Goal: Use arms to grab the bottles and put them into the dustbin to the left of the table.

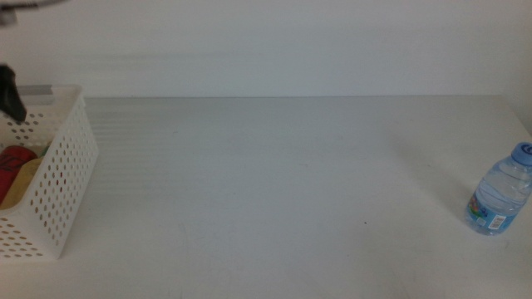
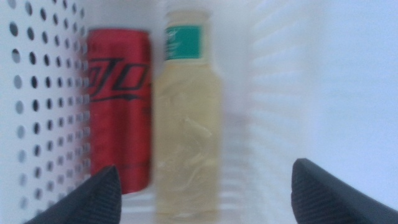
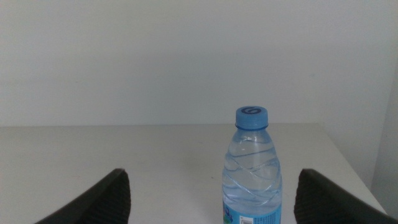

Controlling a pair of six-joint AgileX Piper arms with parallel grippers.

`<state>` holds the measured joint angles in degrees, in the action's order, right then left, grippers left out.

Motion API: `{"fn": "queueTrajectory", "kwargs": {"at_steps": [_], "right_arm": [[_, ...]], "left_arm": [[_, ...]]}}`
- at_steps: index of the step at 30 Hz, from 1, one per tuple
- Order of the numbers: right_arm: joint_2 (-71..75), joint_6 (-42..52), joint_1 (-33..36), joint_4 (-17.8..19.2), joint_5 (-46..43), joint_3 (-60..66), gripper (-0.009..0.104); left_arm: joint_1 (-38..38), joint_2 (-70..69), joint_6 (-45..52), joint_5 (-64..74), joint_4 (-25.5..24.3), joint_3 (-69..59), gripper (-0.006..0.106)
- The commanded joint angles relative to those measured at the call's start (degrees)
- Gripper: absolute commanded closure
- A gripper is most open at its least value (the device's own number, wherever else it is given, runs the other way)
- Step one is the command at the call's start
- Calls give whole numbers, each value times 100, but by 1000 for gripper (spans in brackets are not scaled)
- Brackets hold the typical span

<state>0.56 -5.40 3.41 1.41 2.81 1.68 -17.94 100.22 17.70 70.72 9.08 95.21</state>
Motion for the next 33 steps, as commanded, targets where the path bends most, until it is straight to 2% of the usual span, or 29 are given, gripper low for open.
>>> {"fn": "queueTrajectory", "kwargs": {"at_steps": [1,4,10,16,23,33], "right_arm": [[157,59,-47,35,-424,-50,21],[157,59,-47,35,-424,-50,21],[157,59,-47,35,-424,-50,21],[157,59,-47,35,-424,-50,21],[157,59,-47,35,-424,-50,21],[157,59,-47,35,-424,-50,21]], "left_arm": [[11,-592,-143,136,598,144,10],[167,-965,-118,-151,894,-4,12],[1063,-1789,-118,-1181,579,-625,19],[1974,-2618,38,-2064,575,-1383,30],[2821,-3371,45,-2267,629,-1880,41],[2991,-3609,45,-2185,624,-1885,55]]}}
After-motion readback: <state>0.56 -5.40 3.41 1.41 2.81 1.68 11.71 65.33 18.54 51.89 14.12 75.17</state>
